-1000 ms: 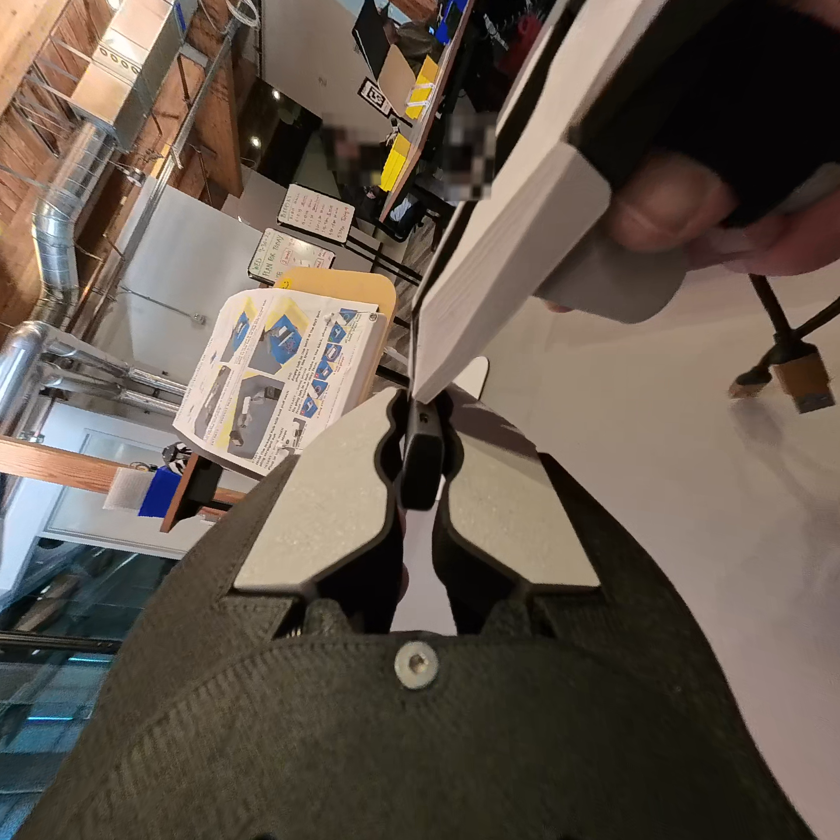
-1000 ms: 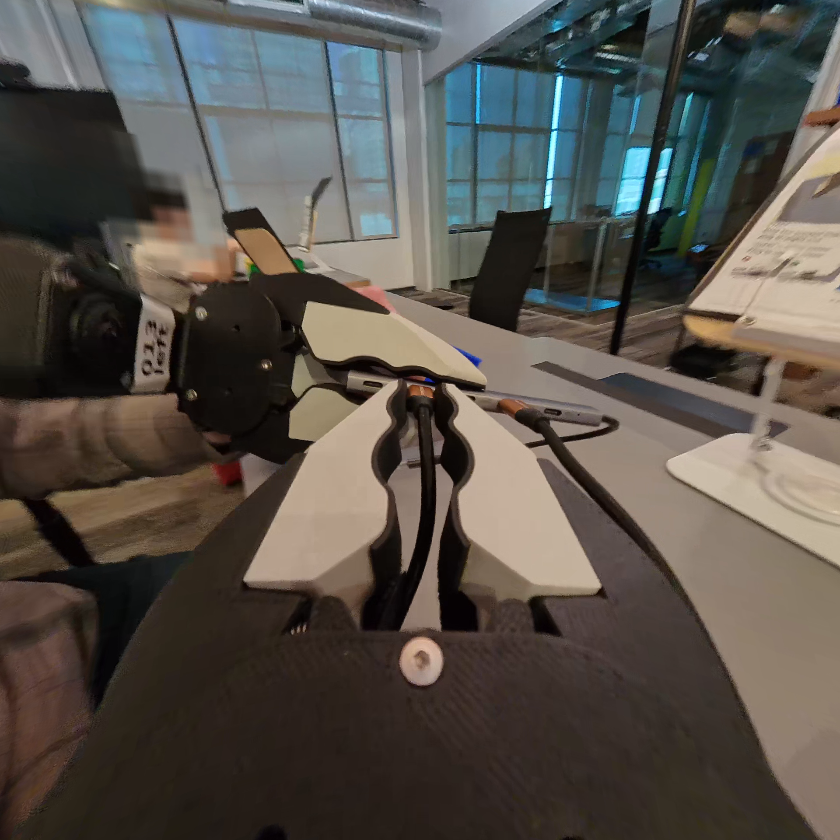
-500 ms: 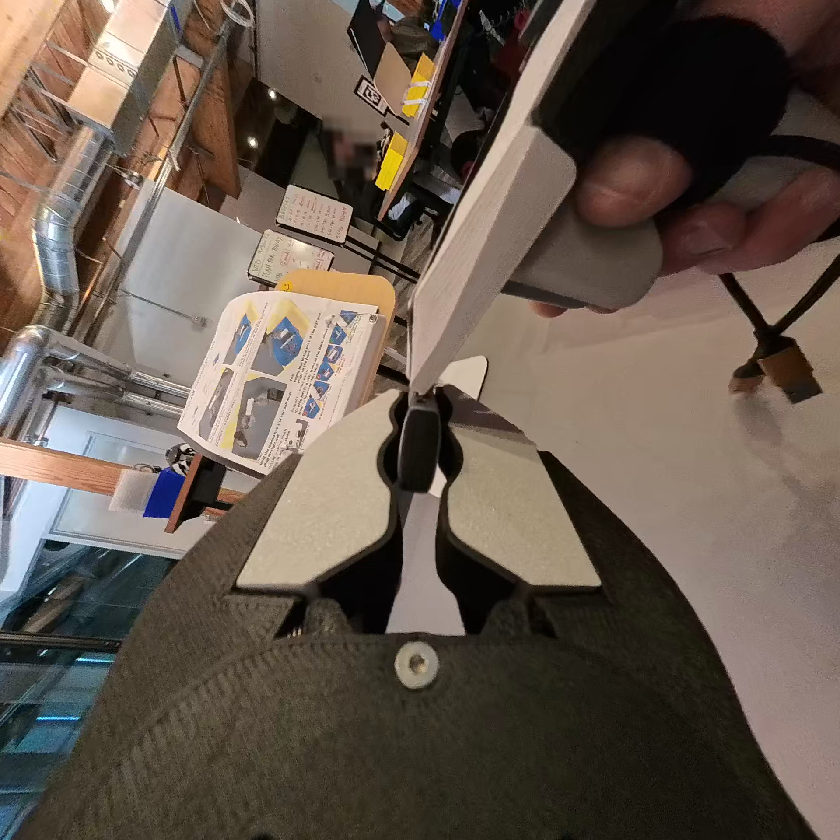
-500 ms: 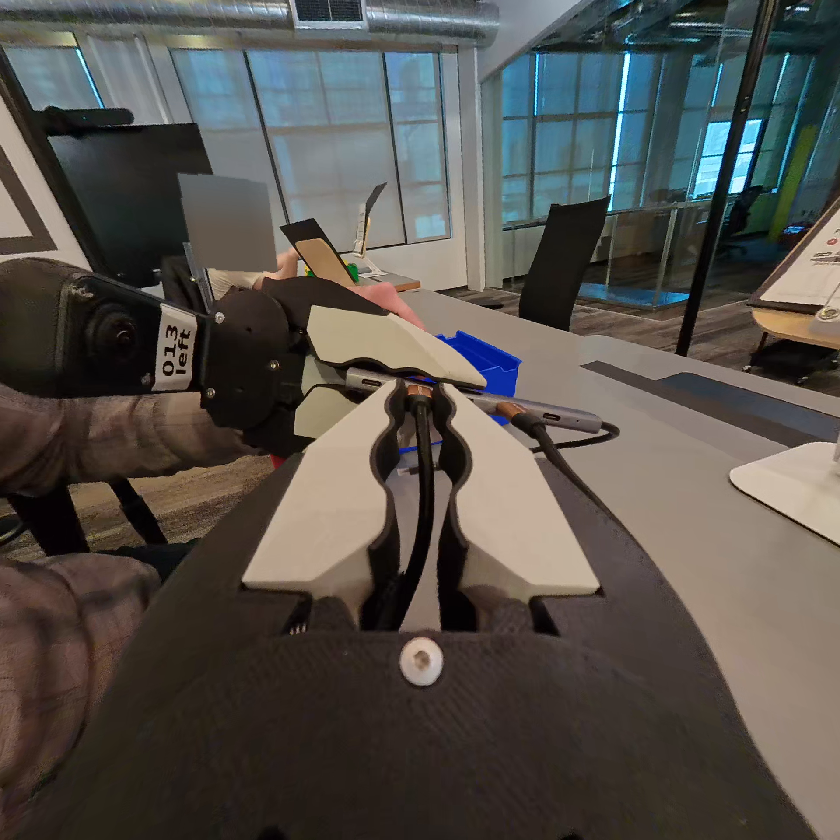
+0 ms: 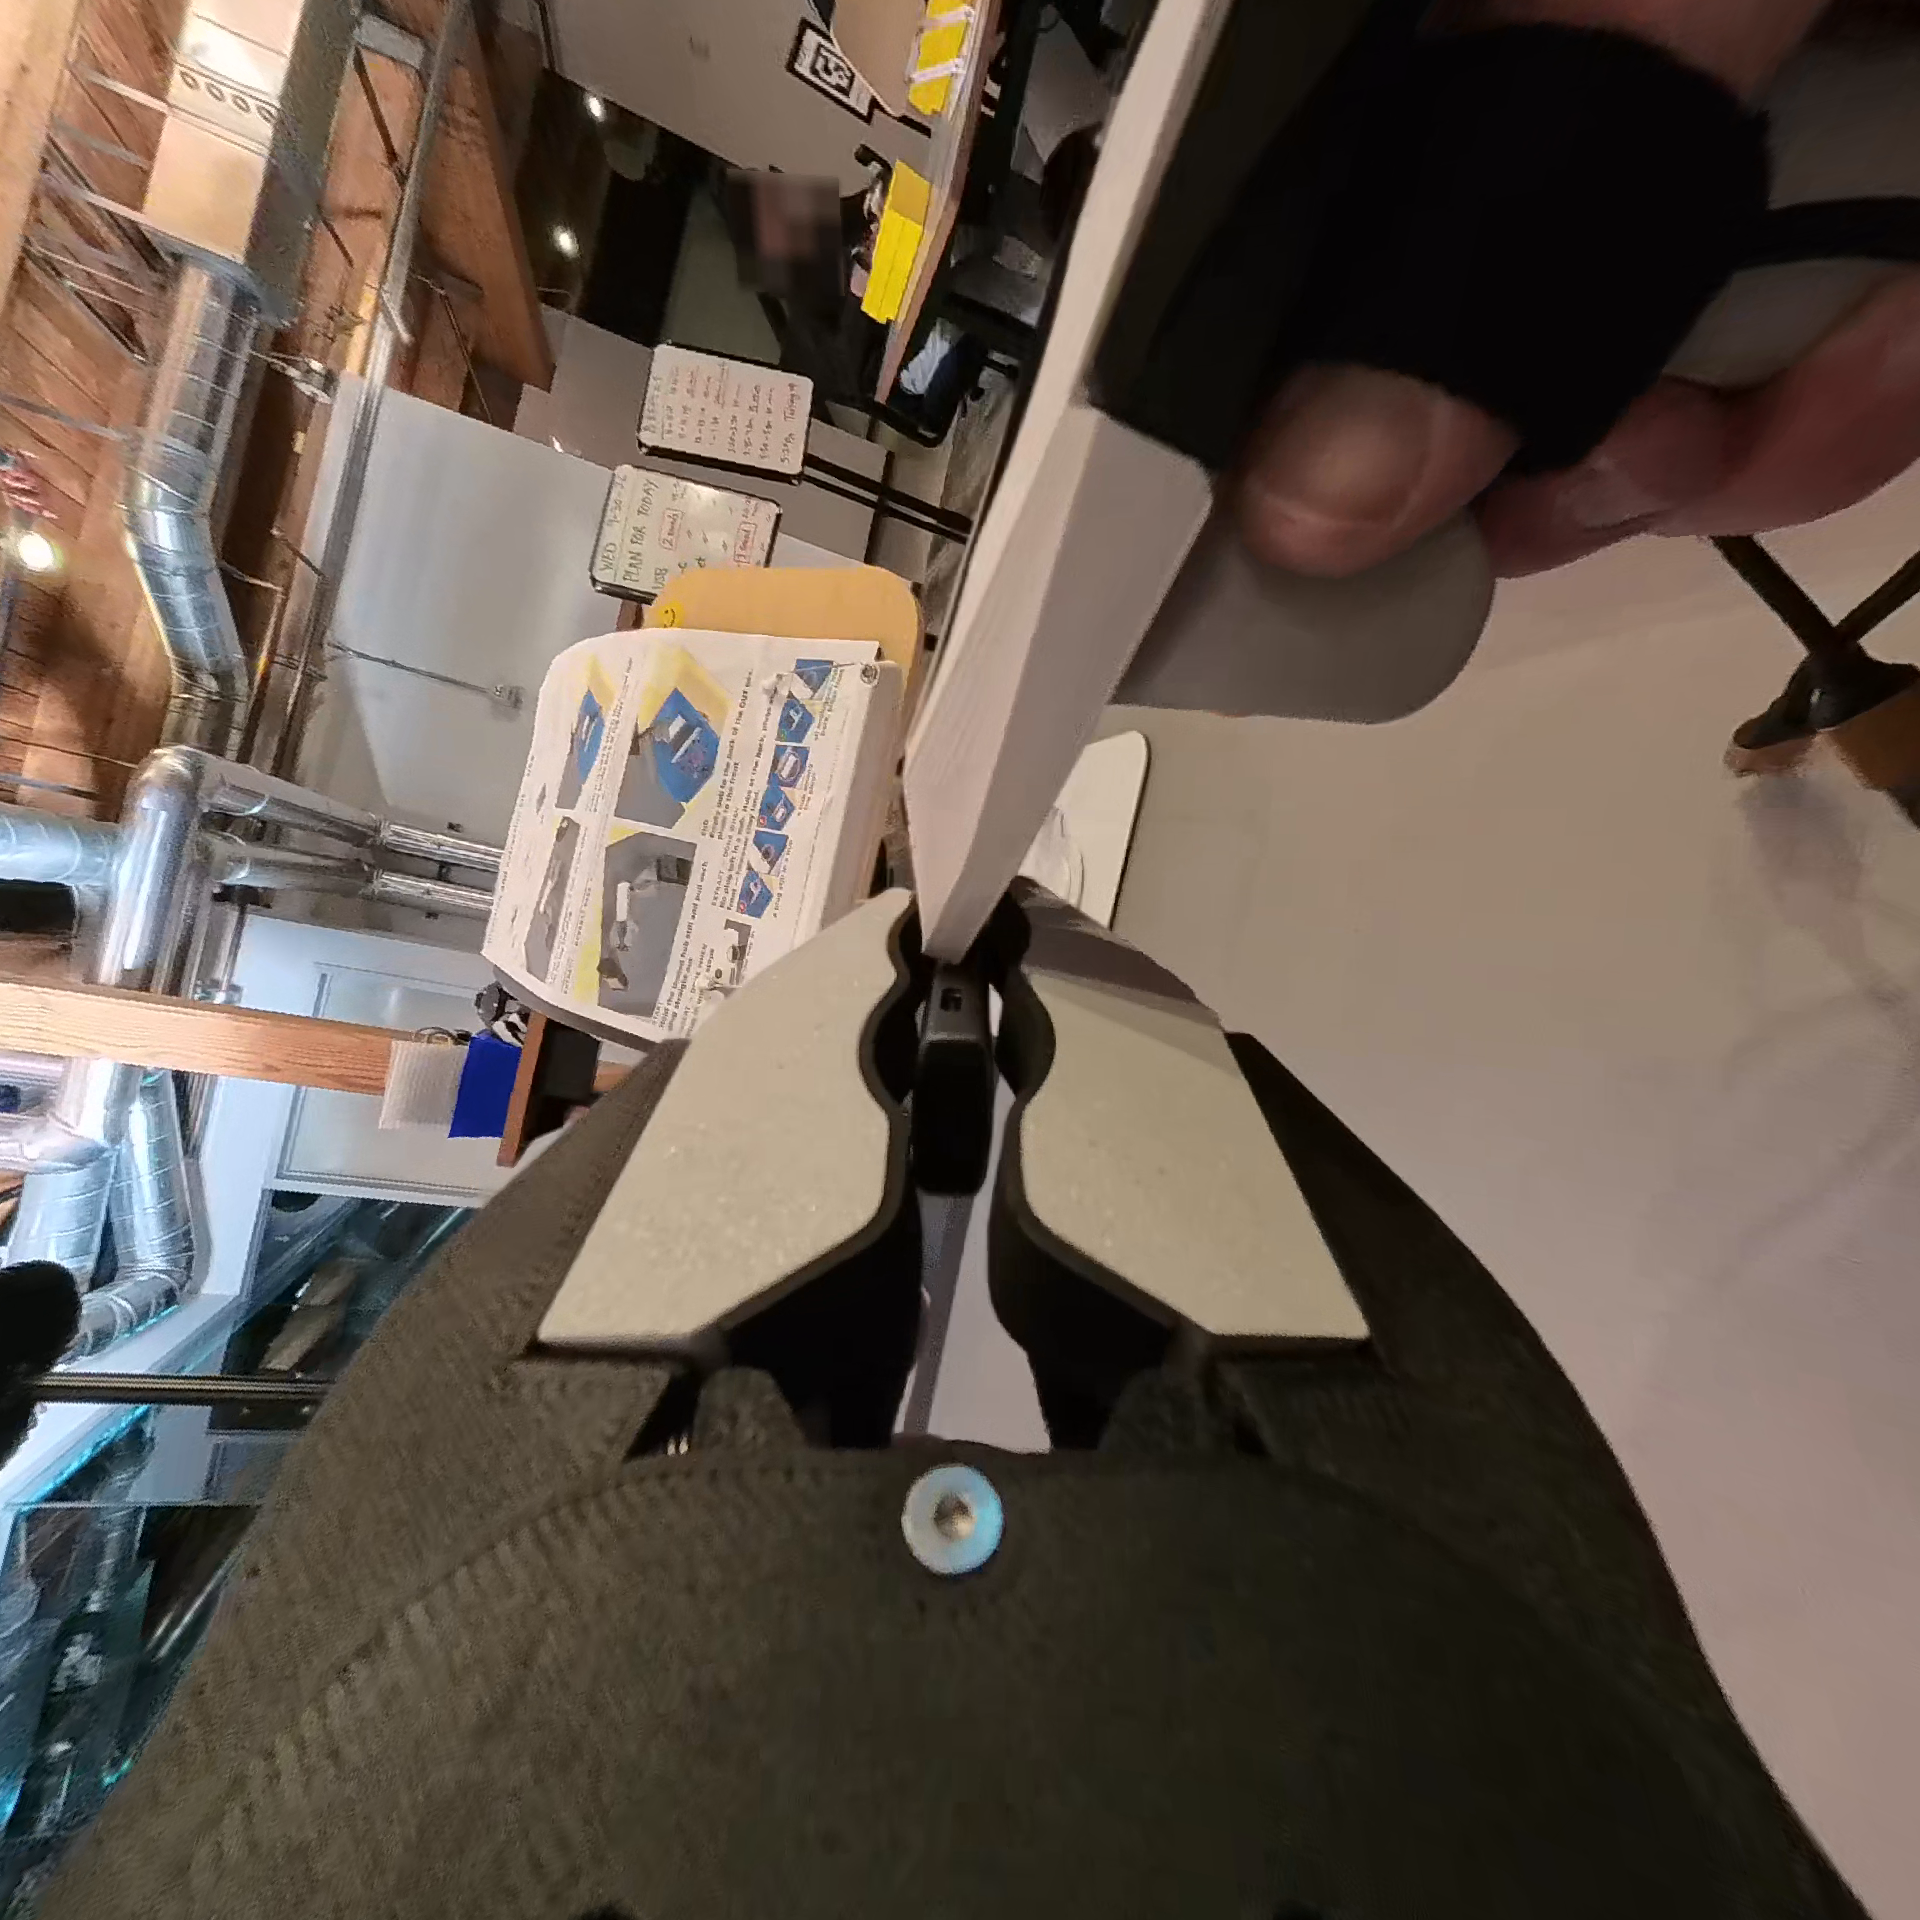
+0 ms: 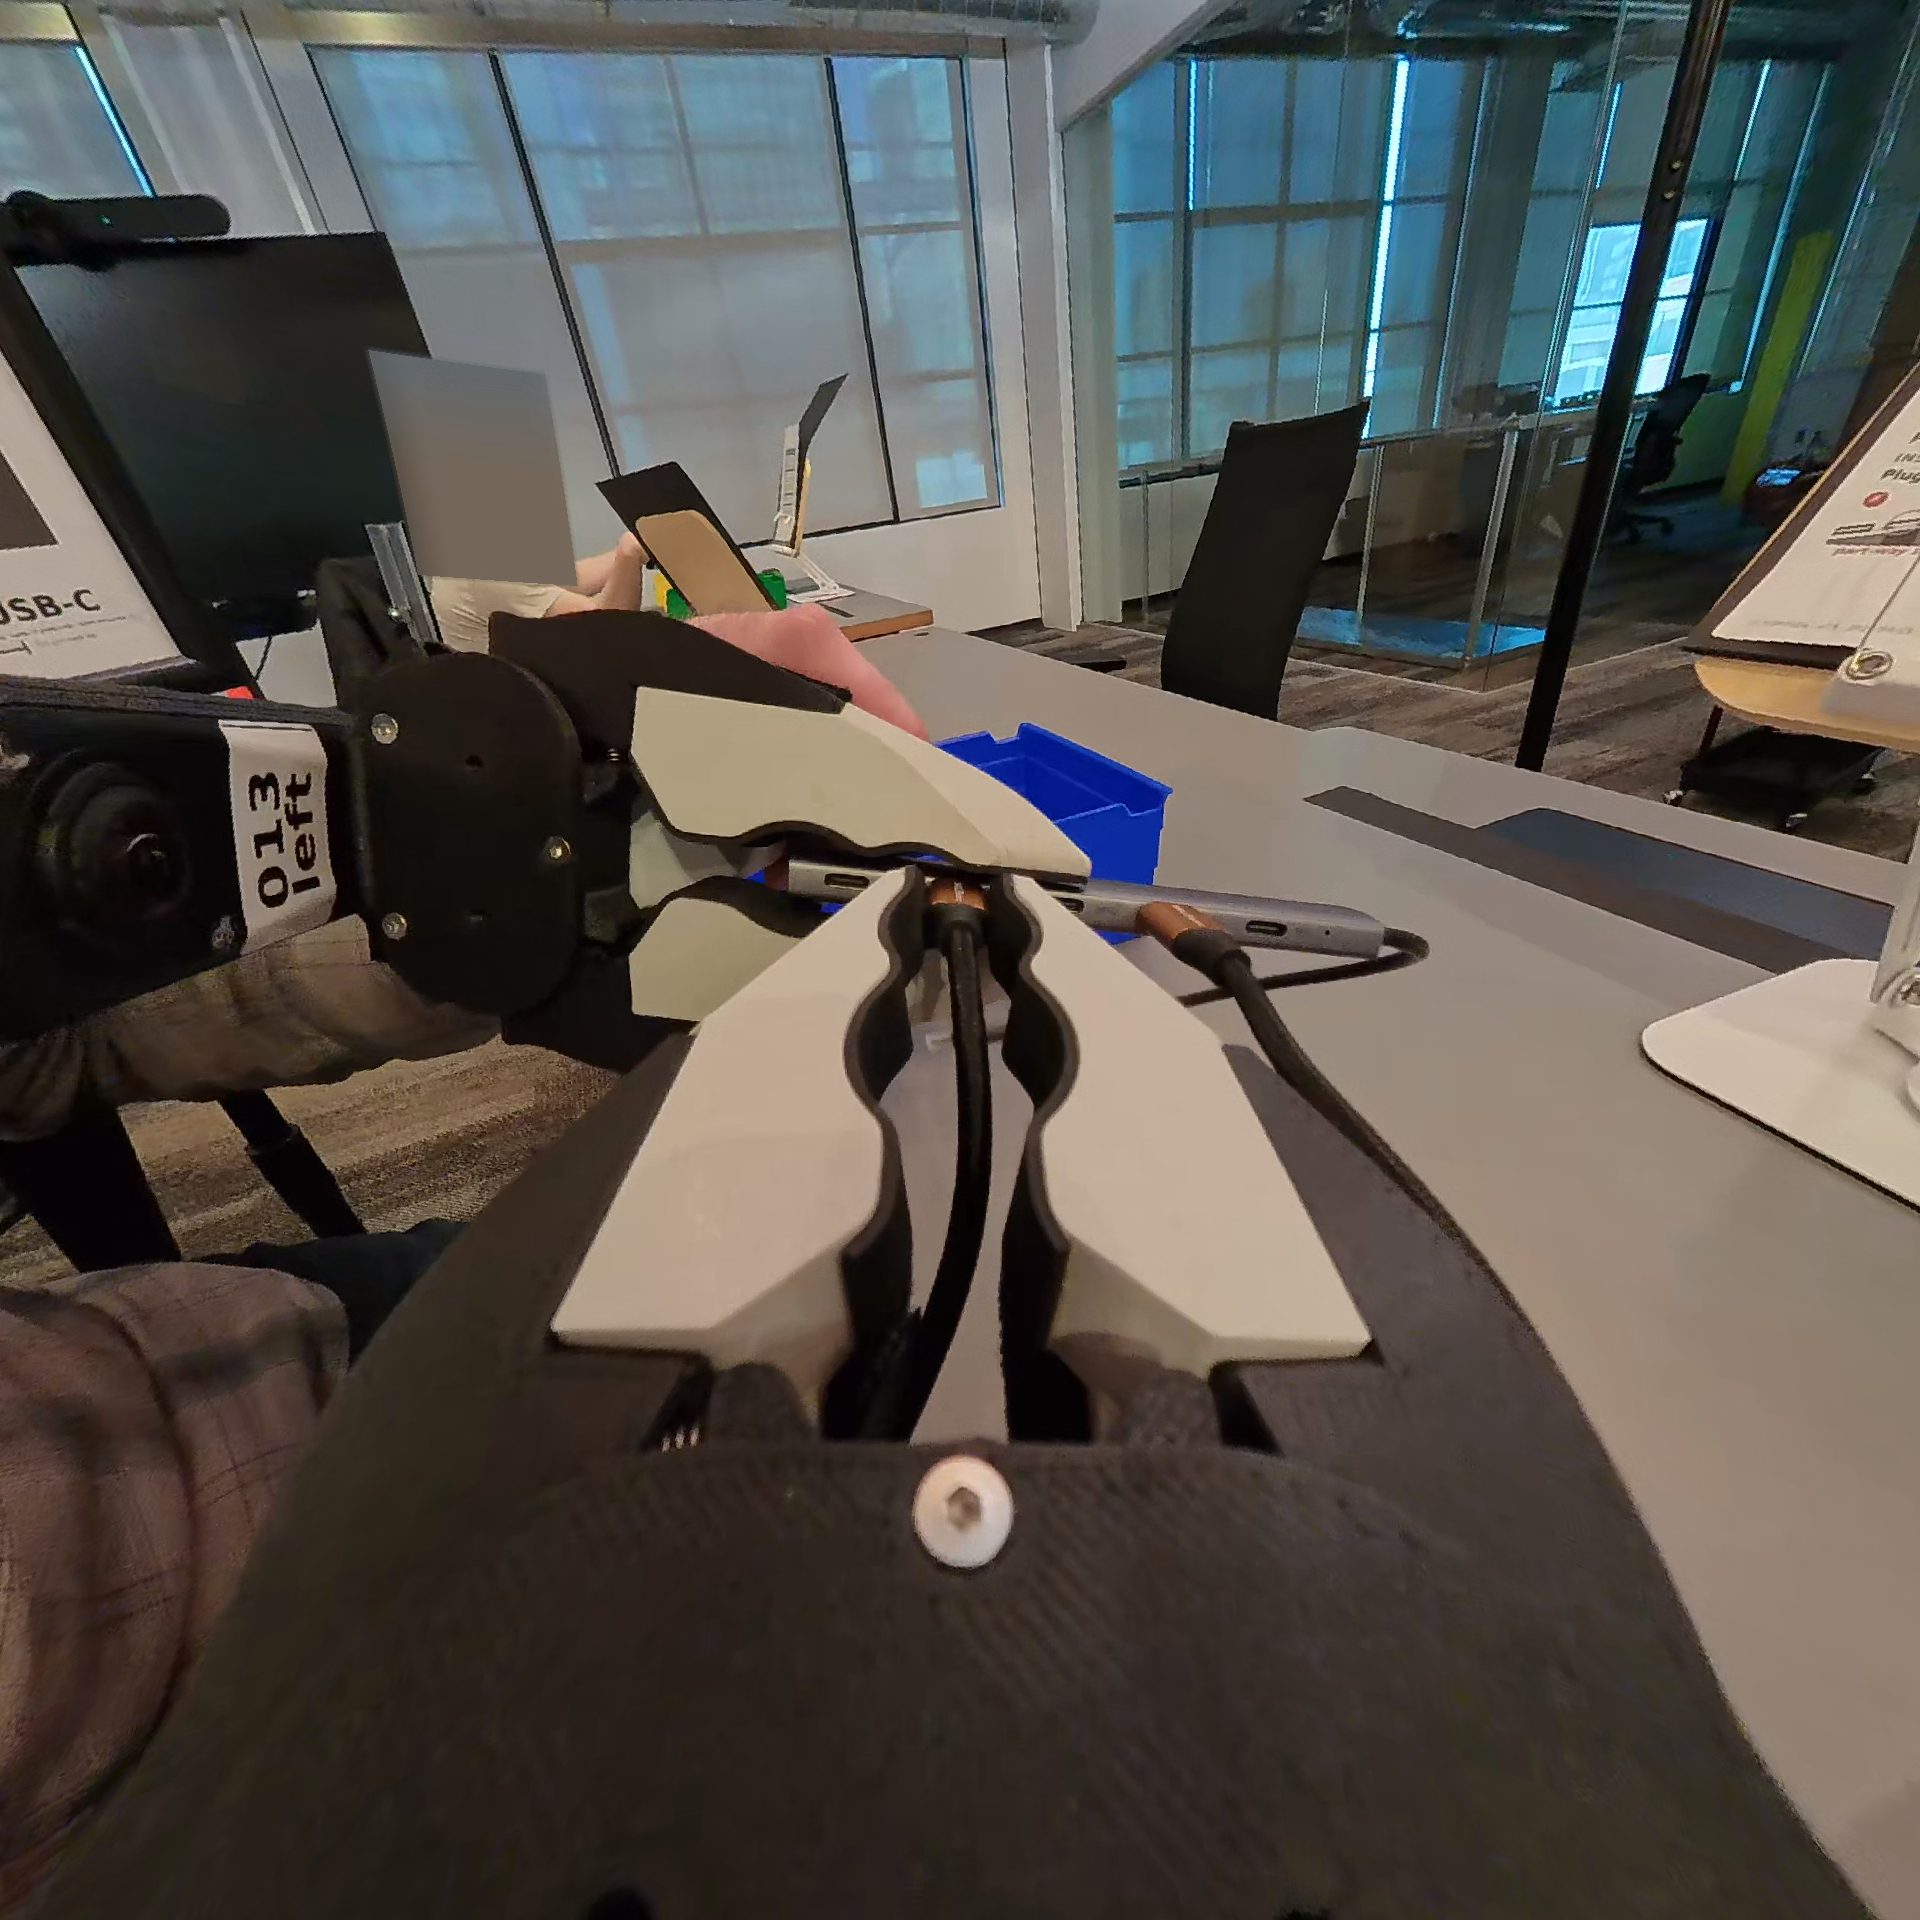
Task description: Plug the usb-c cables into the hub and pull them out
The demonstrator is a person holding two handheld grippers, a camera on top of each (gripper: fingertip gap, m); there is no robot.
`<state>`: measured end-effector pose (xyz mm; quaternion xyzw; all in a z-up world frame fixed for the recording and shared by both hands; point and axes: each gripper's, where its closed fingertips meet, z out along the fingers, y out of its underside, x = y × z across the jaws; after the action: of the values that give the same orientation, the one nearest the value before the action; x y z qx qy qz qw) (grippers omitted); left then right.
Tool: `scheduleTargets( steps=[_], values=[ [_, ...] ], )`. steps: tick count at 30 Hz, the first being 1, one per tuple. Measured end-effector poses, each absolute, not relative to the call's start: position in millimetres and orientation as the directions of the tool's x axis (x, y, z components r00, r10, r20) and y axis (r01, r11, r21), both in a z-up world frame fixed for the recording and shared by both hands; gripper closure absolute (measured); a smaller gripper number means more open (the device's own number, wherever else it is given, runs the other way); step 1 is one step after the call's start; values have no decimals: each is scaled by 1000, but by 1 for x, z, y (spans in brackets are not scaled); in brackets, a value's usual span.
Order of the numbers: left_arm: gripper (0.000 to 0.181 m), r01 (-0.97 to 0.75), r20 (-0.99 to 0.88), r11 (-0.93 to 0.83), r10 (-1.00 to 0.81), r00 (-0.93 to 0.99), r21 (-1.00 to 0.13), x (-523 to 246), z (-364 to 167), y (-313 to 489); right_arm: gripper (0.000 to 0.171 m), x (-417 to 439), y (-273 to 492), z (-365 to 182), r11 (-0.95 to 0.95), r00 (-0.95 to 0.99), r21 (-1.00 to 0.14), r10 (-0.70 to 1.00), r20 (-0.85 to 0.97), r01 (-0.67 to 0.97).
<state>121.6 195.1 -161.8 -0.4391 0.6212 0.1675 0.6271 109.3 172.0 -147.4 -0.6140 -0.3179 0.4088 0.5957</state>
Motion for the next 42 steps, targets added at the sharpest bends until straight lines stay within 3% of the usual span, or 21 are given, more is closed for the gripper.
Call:
scheduleTargets(
  steps=[6, 16, 22, 24, 28, 31, 42],
  values=[
    [172, -730, -919, 576, -347, 187, -367, 121, -163, 195, 162, 107, 171, -149, -72, 462, -996, 882, -92, -62],
    [172, -661, -899, 623, -387, 205, -419, 121, -161, 183, 162, 110, 161, -146, -175, 298, -975, 931, -210, -139],
    [172, -679, -860, 560, -457, 225, -475, 121, -164, 190, 162, 108, 169, -148, -74, 448, -996, 889, -91, -55],
    [172, -693, -883, 572, -419, 212, -438, 122, -161, 190, 162, 108, 168, -146, -54, 466, -998, 882, -63, -31],
    [146, -725, -897, 557, -397, 196, -405, 125, -162, 199, 162, 95, 157, -144, -23, 456, -1000, 890, -12, 18],
    [166, -730, -920, 581, -354, 171, -359, 129, -161, 198, 162, 93, 155, -144, -12, 472, -1000, 882, 2, 27],
    [167, -752, -924, 559, -338, 177, -349, 129, -162, 204, 162, 96, 156, -142, 25, 544, -998, 838, 49, 51]
  ],
)
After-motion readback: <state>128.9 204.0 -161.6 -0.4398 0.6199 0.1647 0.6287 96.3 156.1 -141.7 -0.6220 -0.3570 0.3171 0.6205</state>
